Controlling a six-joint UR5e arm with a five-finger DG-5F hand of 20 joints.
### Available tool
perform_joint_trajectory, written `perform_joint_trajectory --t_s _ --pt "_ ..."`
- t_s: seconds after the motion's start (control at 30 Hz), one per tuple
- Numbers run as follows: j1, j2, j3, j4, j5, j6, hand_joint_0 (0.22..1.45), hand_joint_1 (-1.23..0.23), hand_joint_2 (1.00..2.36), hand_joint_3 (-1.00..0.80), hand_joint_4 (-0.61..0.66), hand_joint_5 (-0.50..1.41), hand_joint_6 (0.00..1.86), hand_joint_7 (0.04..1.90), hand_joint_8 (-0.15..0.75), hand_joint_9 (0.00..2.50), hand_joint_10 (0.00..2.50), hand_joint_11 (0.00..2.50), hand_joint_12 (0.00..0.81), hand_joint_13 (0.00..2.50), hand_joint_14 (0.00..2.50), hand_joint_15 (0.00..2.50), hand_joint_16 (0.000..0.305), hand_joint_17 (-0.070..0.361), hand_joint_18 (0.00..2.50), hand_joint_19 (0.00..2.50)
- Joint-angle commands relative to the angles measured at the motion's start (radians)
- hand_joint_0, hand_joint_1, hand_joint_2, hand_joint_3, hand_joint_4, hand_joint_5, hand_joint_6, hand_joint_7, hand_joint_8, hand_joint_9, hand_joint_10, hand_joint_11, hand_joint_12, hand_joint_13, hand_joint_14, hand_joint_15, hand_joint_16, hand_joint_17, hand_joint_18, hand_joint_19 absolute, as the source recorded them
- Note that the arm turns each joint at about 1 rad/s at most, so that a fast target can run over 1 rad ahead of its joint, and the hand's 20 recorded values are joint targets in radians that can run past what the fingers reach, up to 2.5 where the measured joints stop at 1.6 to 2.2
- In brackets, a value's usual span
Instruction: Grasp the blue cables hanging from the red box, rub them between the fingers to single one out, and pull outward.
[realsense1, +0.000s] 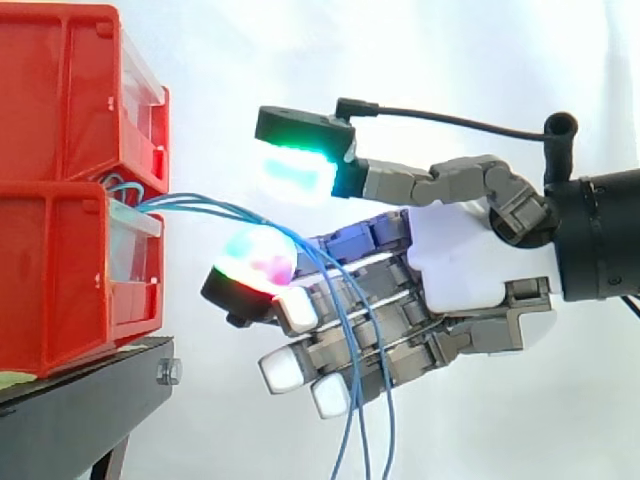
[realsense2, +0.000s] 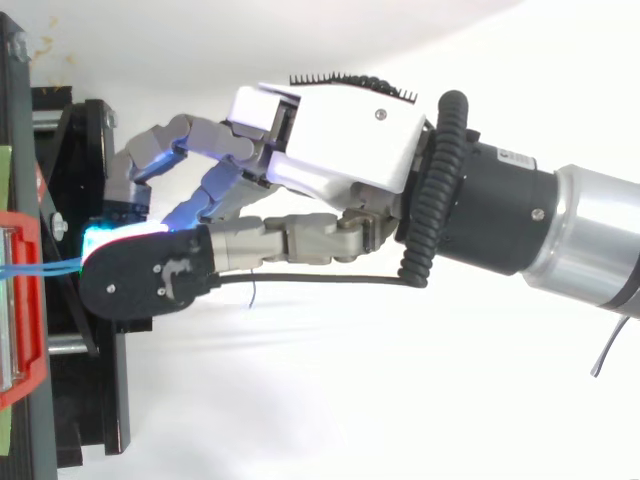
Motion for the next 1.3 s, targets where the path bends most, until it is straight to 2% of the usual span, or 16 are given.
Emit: perform_joint_trajectory --t_s 0.0,0.07,0.2,0.3,0.4,0.47,0.6,0.73,0.83,0.93,1.0,1.07,1.27 --pt "-0.003 0.014 0.0 -0.024 -0.001 -0.011 0.59 -0.5 1.01 -0.37 0.11 -0.16 0.9 1.01 0.266 1.02 0.02 0.75 0.338 0.82 0.02 0.59 0.045 0.101 0.74 0.61" --pt "-0.001 0.017 0.002 -0.029 0.001 -0.012 0.59 -0.58 1.01 -0.23 0.11 -0.16 0.9 1.03 0.278 1.01 0.02 0.75 0.345 0.82 0.02 0.57 0.047 0.106 0.76 0.59" --pt "-0.001 0.02 0.0 -0.029 -0.001 -0.017 0.6 -0.67 1.01 -0.1 0.12 -0.16 0.92 1.01 0.302 1.01 0.02 0.76 0.369 0.83 0.02 0.56 0.052 0.117 0.8 0.56" --pt "-0.001 0.02 0.0 -0.029 0.001 -0.017 0.62 -0.72 1.02 -0.05 0.09 -0.16 0.92 1.04 0.297 0.99 0.02 0.76 0.364 0.82 0.02 0.56 0.051 0.114 0.79 0.55" --pt "-0.001 0.019 0.002 -0.029 -0.001 -0.017 0.63 -0.76 1.01 -0.05 0.04 -0.17 0.94 0.98 0.281 0.97 0.02 0.77 0.357 0.81 0.02 0.56 0.049 0.11 0.77 0.55" --pt "-0.003 0.019 0.002 -0.029 -0.001 -0.017 0.64 -0.8 1.02 -0.07 0.0 -0.18 0.94 0.99 0.27 0.94 0.02 0.78 0.346 0.78 0.02 0.55 0.046 0.104 0.75 0.55" --pt "-0.003 0.02 0.0 -0.025 -0.001 -0.02 0.68 -0.85 1.02 -0.18 -0.01 -0.18 0.94 0.97 0.249 0.92 0.02 0.79 0.327 0.77 0.02 0.56 0.044 0.098 0.72 0.55" --pt "-0.003 0.019 0.0 -0.025 0.001 -0.026 0.72 -0.89 1.01 -0.37 0.01 -0.18 0.94 0.97 0.24 0.92 0.02 0.78 0.324 0.77 0.02 0.56 0.043 0.097 0.72 0.53" --pt "-0.003 0.019 0.0 -0.027 0.001 -0.026 0.73 -0.89 1.0 -0.49 0.02 -0.18 0.94 0.96 0.243 0.92 0.02 0.77 0.319 0.77 0.02 0.56 0.043 0.096 0.73 0.53" --pt "-0.003 0.019 0.0 -0.029 -0.001 -0.026 0.68 -0.86 1.0 -0.5 0.06 -0.17 0.93 0.96 0.234 0.94 0.02 0.78 0.318 0.78 0.02 0.57 0.042 0.095 0.74 0.54" --pt "-0.003 0.019 -0.001 -0.027 -0.001 -0.026 0.57 -0.78 1.0 -0.5 0.09 -0.16 0.93 0.96 0.248 0.97 0.02 0.77 0.325 0.8 0.02 0.58 0.043 0.096 0.74 0.57" --pt "-0.003 0.019 0.0 -0.025 -0.001 -0.027 0.52 -0.72 1.0 -0.5 0.09 -0.16 0.92 0.97 0.257 0.99 0.02 0.76 0.339 0.82 0.02 0.58 0.046 0.103 0.77 0.58" --pt "-0.003 0.019 -0.001 -0.024 -0.001 -0.029 0.47 -0.52 1.0 -0.5 0.11 -0.15 0.91 0.98 0.282 1.03 0.02 0.74 0.357 0.84 0.02 0.57 0.05 0.113 0.8 0.57"
